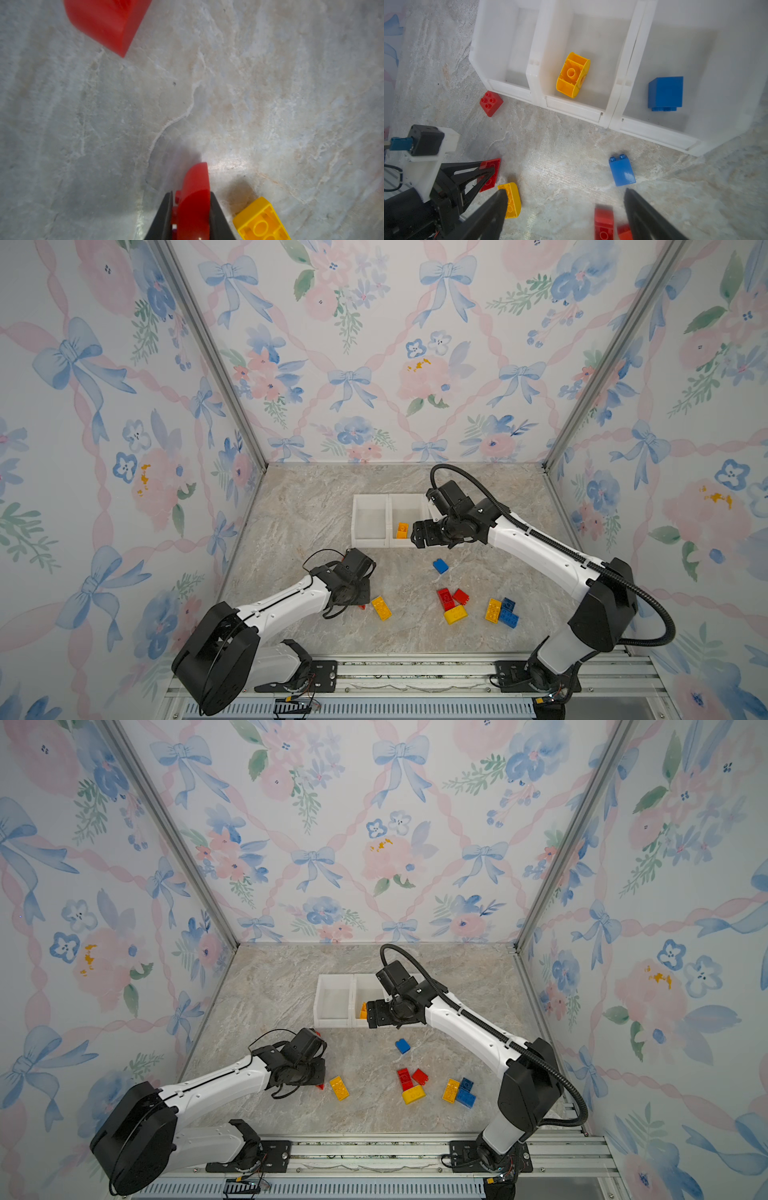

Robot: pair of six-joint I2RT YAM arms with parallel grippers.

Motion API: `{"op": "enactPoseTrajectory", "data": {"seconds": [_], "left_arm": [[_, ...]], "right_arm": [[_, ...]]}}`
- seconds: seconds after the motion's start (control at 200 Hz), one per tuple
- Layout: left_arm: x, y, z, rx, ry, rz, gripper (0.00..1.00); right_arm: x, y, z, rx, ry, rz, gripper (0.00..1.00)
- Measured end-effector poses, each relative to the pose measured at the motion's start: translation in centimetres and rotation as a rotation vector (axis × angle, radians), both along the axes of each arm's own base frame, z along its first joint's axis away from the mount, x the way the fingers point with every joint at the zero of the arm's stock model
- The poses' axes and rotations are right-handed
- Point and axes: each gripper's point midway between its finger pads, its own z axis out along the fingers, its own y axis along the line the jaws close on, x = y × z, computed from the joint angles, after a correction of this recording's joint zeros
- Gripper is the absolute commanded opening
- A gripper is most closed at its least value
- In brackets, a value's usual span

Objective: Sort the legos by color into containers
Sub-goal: 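Grasp a red brick with the left gripper while the right gripper withdraws, then drop the red brick in the nearest-end bin while the right gripper moves off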

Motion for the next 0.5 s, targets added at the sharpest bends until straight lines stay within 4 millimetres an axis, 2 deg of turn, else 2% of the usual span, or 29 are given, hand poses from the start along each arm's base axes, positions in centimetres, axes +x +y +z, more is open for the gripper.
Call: {"op": "enactPoseTrajectory", "data": {"seconds": [0.145,0.255,0.5], "left_arm": [[0.5,-0.1,1.4,-0.025,-0.051,0.012,0.14],[1.4,-0.3,3.2,-0.048,-0.110,0.023,0.14],[5.6,-2.2,10.6,-0.115,-0.298,0.041,0.12]], "right_arm": [[-0.1,-0.4,-0.1,0.005,-0.002,-0.009,0.91],[-0.1,-0.7,-0.4,0.000,0.004,-0.016,0.91],[-0.6,-1.7,-0.5,0.004,0.010,-0.040,0.93]]}}
